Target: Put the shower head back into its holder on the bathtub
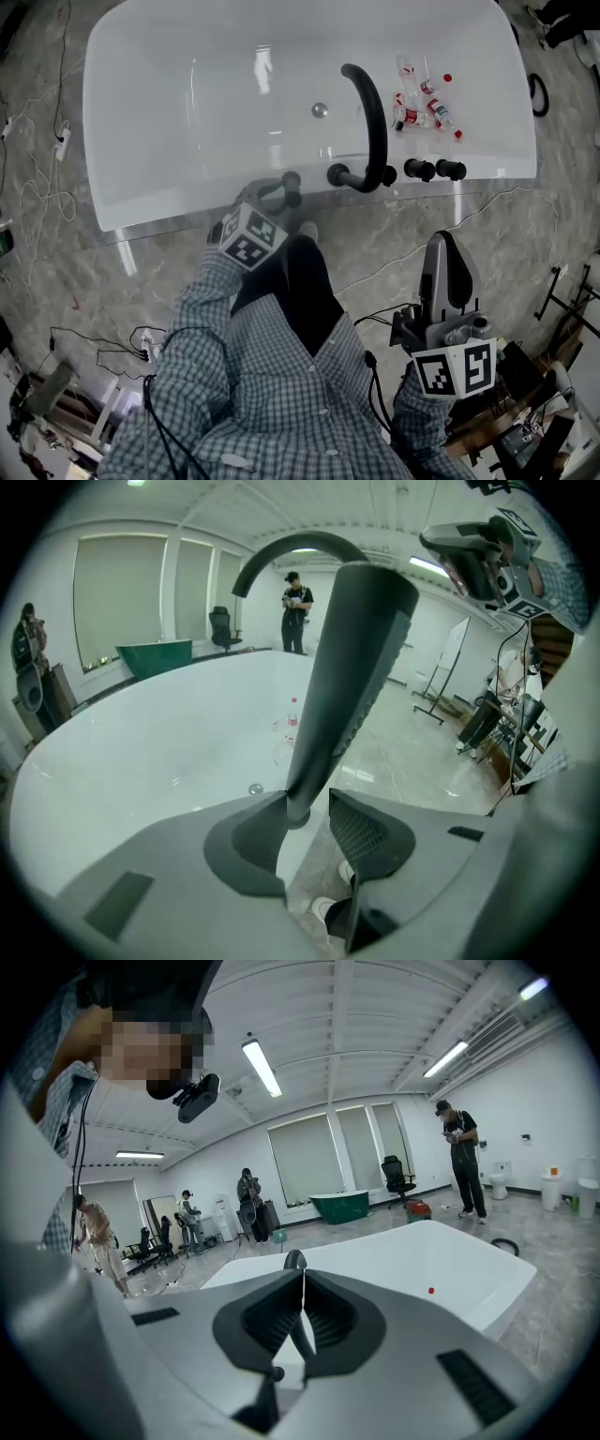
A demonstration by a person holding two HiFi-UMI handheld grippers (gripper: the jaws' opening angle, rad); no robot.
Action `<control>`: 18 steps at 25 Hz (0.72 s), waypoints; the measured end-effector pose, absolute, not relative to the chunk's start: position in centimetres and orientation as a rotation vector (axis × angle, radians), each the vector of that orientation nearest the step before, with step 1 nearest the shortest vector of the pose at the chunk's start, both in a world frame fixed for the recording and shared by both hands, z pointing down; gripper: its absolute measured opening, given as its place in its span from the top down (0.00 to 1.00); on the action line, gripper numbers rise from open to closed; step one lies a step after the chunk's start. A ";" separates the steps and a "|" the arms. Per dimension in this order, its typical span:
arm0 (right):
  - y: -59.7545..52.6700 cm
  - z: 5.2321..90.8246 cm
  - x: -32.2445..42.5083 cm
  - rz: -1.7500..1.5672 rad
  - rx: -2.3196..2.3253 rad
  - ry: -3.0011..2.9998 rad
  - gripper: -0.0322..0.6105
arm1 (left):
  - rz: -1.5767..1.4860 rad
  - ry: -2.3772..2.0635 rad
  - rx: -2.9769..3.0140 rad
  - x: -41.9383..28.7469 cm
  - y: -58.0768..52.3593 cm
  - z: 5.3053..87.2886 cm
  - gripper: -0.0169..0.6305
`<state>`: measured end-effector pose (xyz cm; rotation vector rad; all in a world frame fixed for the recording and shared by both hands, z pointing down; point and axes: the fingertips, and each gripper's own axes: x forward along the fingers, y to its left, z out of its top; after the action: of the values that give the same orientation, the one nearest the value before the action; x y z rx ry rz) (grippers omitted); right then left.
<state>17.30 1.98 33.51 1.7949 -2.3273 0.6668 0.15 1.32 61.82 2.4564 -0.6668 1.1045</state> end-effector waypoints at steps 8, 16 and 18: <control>2.8 30.9 15.0 0.650 1.753 -2.393 0.93 | 1.123 -0.655 2.431 -1.8 3.9 57.1 0.77; 3.6 29.3 12.0 0.679 1.701 -2.447 0.93 | 0.961 -0.705 2.488 -2.5 5.1 49.1 0.95; 3.6 29.0 11.2 0.678 1.678 -2.471 0.92 | 0.895 -0.733 2.532 -2.1 4.7 46.6 0.96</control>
<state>11.24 3.57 29.03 1.6778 -2.4711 0.6777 -2.10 4.67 46.60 2.5324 -0.7329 0.8951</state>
